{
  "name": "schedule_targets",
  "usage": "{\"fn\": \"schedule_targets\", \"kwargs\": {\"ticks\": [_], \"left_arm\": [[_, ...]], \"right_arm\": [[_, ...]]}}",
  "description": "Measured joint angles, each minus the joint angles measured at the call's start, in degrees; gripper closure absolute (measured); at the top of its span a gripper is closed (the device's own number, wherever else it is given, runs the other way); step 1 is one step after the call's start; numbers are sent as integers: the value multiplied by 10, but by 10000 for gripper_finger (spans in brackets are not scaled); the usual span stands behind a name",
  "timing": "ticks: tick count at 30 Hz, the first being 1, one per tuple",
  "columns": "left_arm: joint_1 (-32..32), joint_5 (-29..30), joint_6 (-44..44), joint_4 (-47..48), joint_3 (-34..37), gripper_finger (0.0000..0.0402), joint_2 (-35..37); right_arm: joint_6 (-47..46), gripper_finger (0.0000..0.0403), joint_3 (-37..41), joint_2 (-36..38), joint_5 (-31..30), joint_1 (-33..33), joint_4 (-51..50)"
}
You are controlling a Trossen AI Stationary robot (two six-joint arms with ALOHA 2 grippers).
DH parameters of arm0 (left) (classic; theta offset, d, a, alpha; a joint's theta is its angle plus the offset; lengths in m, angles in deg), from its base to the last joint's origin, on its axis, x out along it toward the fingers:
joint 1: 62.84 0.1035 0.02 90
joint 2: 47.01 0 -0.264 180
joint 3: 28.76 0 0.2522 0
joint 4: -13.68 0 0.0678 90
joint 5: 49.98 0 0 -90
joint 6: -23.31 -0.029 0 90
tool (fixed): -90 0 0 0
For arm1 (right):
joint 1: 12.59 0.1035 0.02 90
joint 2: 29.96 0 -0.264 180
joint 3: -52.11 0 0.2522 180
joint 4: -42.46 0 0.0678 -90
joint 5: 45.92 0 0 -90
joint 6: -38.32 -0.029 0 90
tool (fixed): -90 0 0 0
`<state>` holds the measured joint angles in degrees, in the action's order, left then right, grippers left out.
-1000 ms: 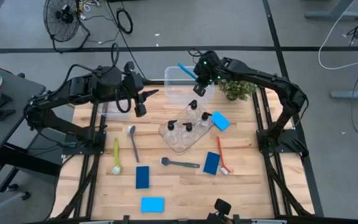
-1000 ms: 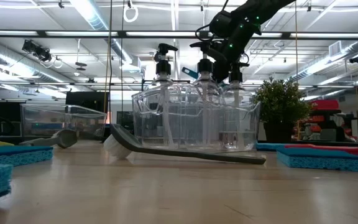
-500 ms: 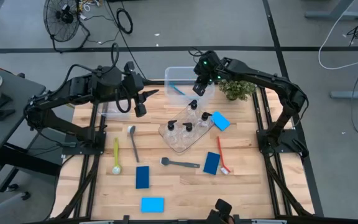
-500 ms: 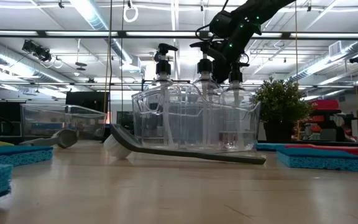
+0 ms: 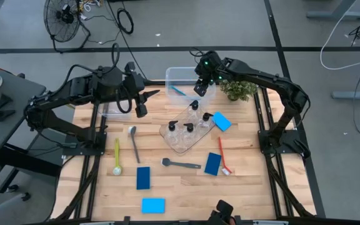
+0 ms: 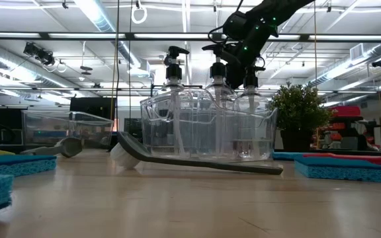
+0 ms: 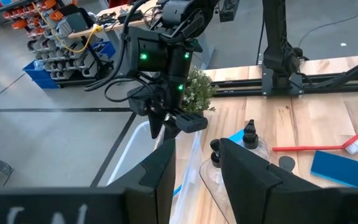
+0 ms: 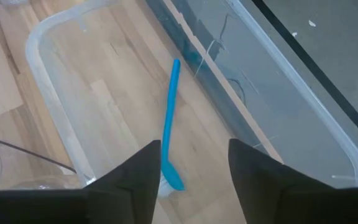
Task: Pick & Place Kitchen Sink Supplies
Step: Put the gray dishwashing brush into the transparent container
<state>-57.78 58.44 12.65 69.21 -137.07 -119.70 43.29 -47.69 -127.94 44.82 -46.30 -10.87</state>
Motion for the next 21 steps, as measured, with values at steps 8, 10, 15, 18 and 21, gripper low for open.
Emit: {"fn": "schedule_targets", "kwargs": {"ticks": [8, 10, 15, 18, 21], "left_arm": [[0, 0, 14, 0, 0, 273, 0], [0, 0, 14, 0, 0, 273, 0], [0, 0, 14, 0, 0, 273, 0], [0, 0, 13, 0, 0, 273, 0], [0, 0, 13, 0, 0, 273, 0]], "right_arm": [[11, 226, 0, 4, 4, 4, -2], [17, 230, 1, 10, 4, 8, -5], [22, 237, 1, 38, 4, 21, -4], [22, 238, 1, 64, 9, 31, -14], [5, 238, 1, 93, 27, 45, -21]]}}
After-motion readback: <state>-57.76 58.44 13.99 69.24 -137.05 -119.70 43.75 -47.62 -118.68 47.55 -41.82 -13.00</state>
